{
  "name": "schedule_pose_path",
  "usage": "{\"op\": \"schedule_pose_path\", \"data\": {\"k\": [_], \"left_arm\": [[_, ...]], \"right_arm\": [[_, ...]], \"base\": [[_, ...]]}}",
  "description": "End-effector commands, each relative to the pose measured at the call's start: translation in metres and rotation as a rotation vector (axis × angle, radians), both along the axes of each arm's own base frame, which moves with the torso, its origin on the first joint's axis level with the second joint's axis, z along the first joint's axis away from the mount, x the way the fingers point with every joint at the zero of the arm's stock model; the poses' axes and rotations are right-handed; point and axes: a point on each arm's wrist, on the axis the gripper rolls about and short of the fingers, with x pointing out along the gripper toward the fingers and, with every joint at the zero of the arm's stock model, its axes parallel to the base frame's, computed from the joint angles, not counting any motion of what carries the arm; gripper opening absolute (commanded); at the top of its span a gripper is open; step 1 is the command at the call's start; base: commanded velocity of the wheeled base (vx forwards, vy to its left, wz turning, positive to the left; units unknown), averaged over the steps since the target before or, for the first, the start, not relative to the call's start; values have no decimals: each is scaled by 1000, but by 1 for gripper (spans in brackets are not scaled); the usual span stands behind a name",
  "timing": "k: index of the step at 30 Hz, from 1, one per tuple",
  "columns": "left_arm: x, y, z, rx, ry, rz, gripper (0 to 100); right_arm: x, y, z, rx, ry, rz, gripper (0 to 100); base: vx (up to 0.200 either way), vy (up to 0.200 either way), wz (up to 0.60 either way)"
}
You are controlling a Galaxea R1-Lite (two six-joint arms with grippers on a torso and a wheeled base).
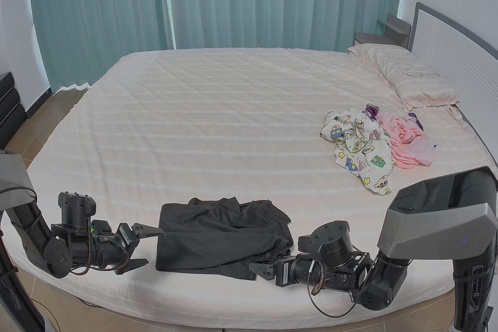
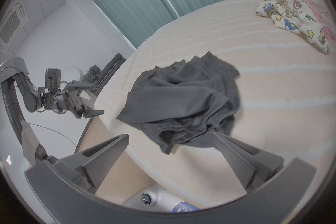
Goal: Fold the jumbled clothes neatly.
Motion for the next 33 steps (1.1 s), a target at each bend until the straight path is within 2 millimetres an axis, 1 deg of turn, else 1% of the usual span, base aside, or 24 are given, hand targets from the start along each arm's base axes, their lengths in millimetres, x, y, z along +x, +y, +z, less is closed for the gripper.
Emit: {"op": "schedule_pose_path", "data": {"k": [1, 5, 6, 8, 9, 12, 14, 20, 24, 28, 33], "left_arm": [[0, 0, 0, 0, 1, 1, 100], [0, 0, 0, 0, 1, 1, 100], [0, 0, 0, 0, 1, 1, 100], [0, 0, -1, 0, 3, 1, 100], [0, 0, 0, 0, 1, -1, 100], [0, 0, -1, 0, 3, 1, 100], [0, 0, -1, 0, 3, 1, 100], [0, 0, -1, 0, 3, 1, 100], [0, 0, -1, 1, 2, -2, 100], [1, 0, -2, 3, 4, -2, 100], [3, -1, -1, 1, 4, 10, 100]], "right_arm": [[2, -3, 5, 5, -13, -9, 100], [-4, 3, 3, 4, -5, 16, 100], [-9, 11, 1, 5, -4, 41, 100], [-15, 17, -3, -2, 2, 64, 100], [-15, 18, -3, -2, 2, 66, 100], [-19, 30, -12, -6, 0, 93, 100], [-18, 34, -12, 2, -7, 96, 100], [-15, 35, -12, 14, -15, 93, 100], [-14, 36, -18, 30, -38, 95, 100], [-15, 35, -18, 28, -36, 93, 100], [-9, 29, -16, 29, -41, 69, 100]], "base": [[0, 0, 0], [0, 0, 0], [0, 0, 0], [0, 0, 0], [0, 0, 0], [0, 0, 0], [0, 0, 0], [0, 0, 0], [0, 0, 0], [0, 0, 0], [0, 0, 0]]}}
